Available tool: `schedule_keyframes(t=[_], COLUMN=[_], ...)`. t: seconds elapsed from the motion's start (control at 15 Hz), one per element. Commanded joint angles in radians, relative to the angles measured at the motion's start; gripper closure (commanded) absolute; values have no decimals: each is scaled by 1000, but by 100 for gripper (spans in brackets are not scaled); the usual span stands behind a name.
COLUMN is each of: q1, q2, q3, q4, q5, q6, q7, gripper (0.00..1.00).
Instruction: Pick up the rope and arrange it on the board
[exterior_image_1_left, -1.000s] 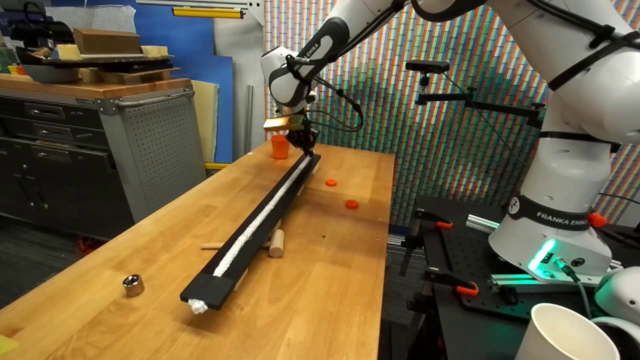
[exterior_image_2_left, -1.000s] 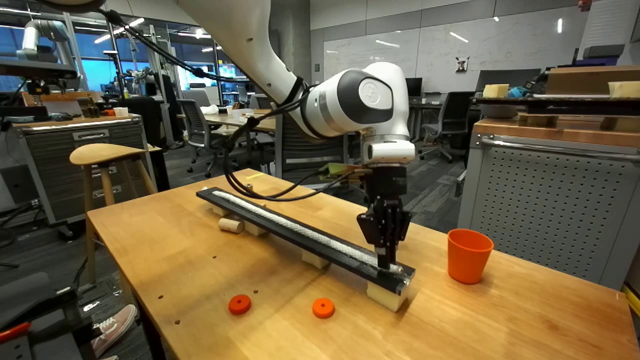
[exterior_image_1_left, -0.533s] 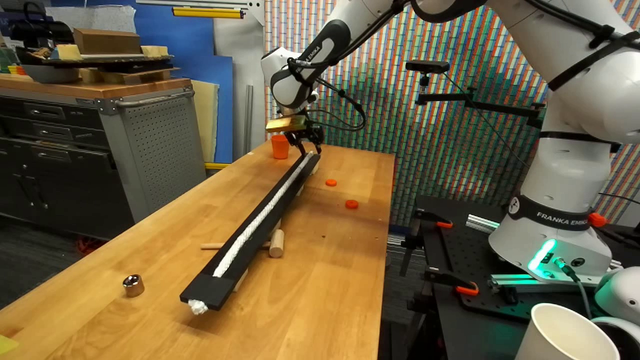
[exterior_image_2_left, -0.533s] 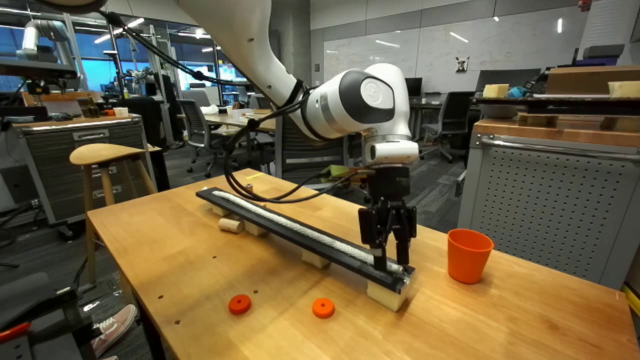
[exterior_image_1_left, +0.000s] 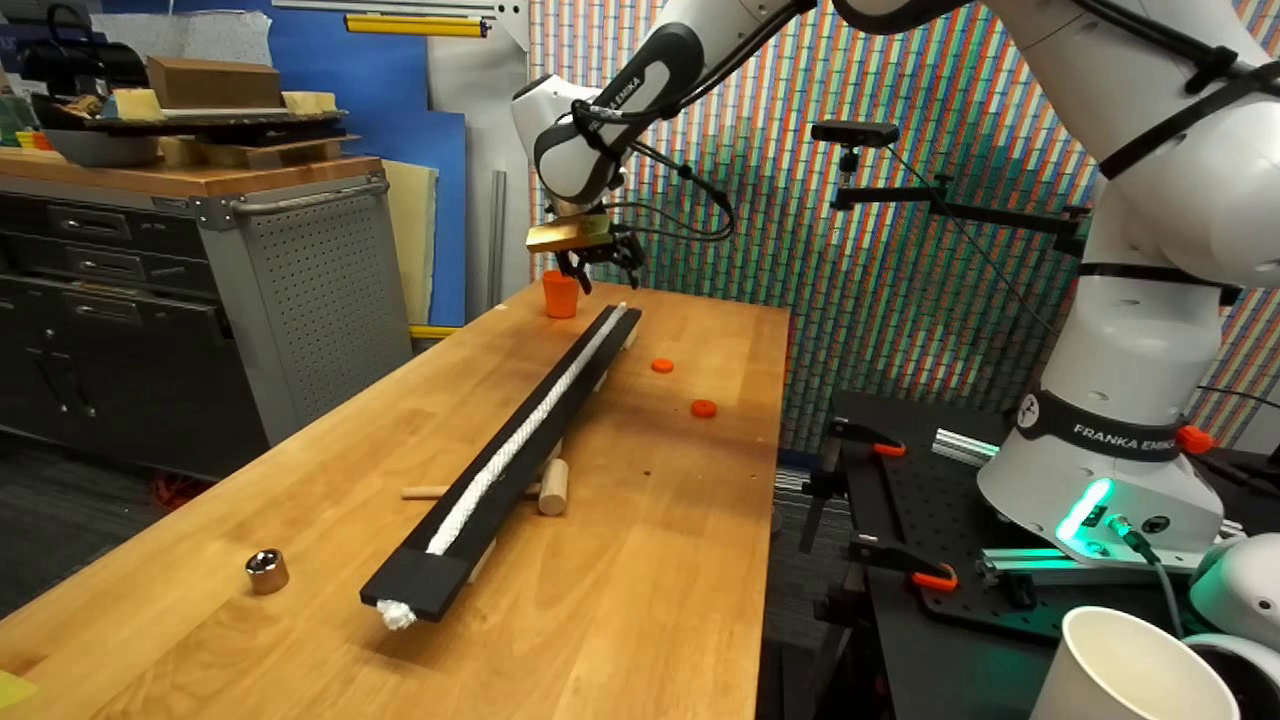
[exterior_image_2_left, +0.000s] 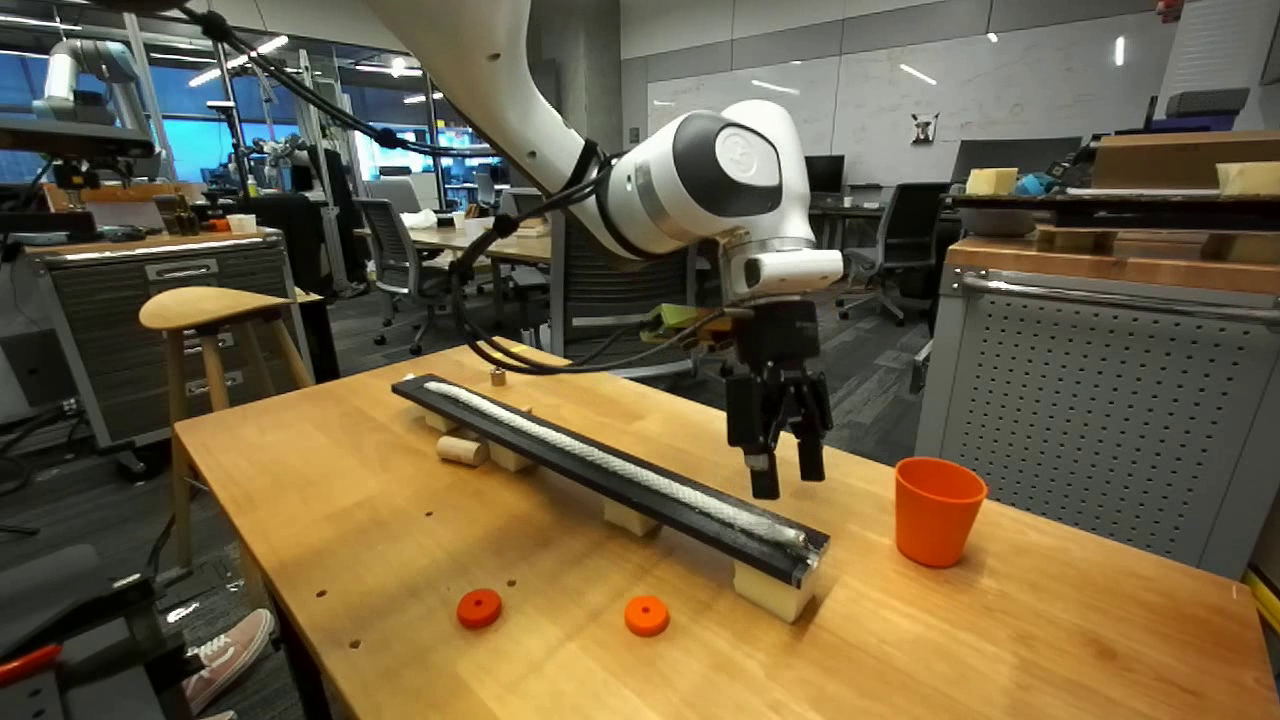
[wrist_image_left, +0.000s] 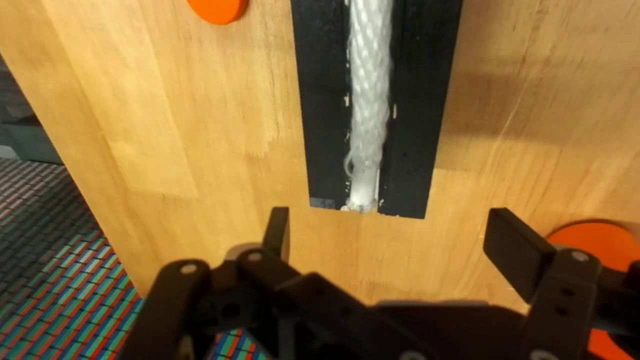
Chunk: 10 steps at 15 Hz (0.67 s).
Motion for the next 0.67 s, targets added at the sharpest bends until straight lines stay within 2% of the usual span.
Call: schedule_keyframes(t=[0.0, 0.6], q1=[20, 73], q2=[-84, -310], q3=[26, 109], q4=[-33, -150], q5=[-38, -31], q6=[-9, 20], q7=[-157, -538], gripper=[0, 0])
